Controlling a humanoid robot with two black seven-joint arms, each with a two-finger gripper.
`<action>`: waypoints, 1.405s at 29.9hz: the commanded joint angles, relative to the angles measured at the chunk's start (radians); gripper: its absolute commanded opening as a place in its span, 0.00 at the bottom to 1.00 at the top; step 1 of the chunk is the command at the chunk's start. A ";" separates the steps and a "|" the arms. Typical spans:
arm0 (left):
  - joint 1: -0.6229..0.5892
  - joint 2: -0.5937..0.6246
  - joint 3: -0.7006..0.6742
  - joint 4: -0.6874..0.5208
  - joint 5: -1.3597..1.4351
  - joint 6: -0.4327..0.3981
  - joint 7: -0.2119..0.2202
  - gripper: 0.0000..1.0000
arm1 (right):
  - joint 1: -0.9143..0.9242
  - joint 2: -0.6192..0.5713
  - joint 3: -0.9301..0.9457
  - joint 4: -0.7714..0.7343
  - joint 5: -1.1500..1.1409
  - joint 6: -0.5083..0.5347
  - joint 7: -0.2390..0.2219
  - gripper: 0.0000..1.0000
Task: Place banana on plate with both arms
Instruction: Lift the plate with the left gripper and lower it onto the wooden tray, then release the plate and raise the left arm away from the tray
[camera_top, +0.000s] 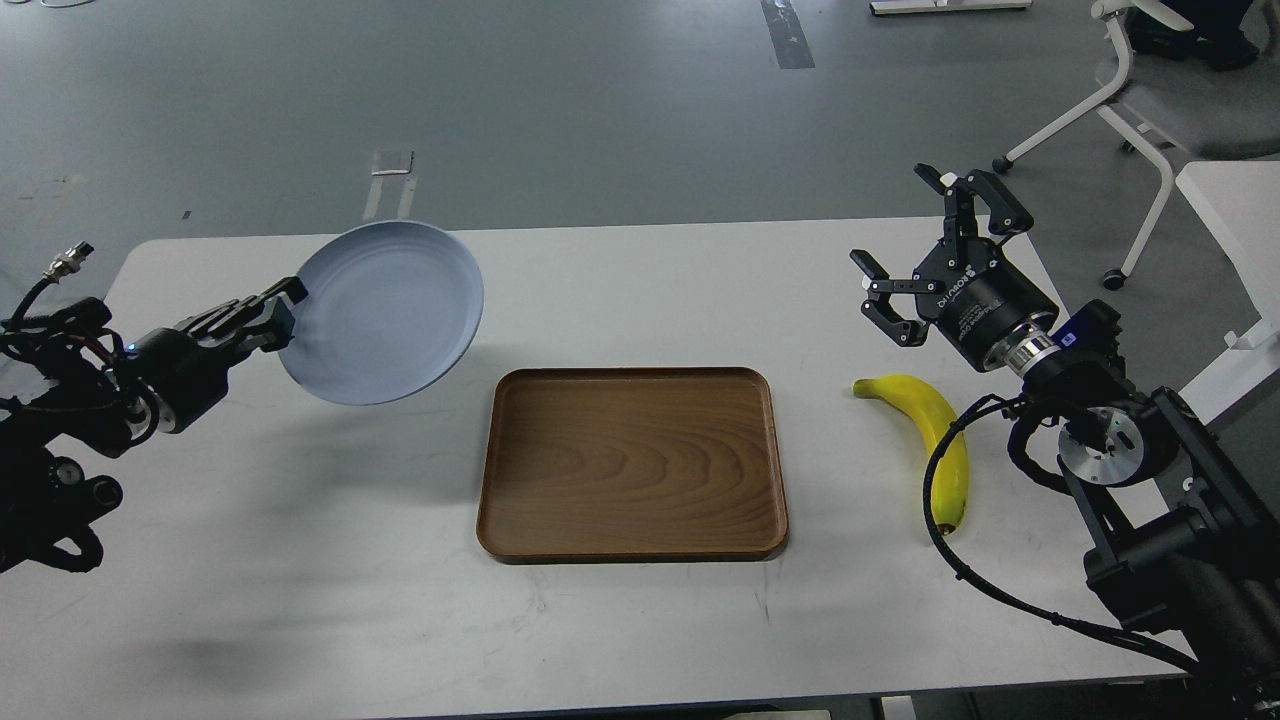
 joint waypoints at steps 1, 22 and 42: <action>-0.019 -0.064 0.004 -0.023 0.197 -0.006 0.000 0.00 | -0.001 -0.008 0.009 0.001 0.002 0.000 -0.001 1.00; -0.039 -0.532 0.214 0.380 0.361 0.005 0.000 0.00 | -0.014 -0.009 0.016 0.006 0.000 0.000 -0.001 1.00; -0.065 -0.583 0.212 0.393 0.198 0.006 0.000 0.74 | -0.021 -0.009 0.016 0.004 0.000 0.002 -0.001 1.00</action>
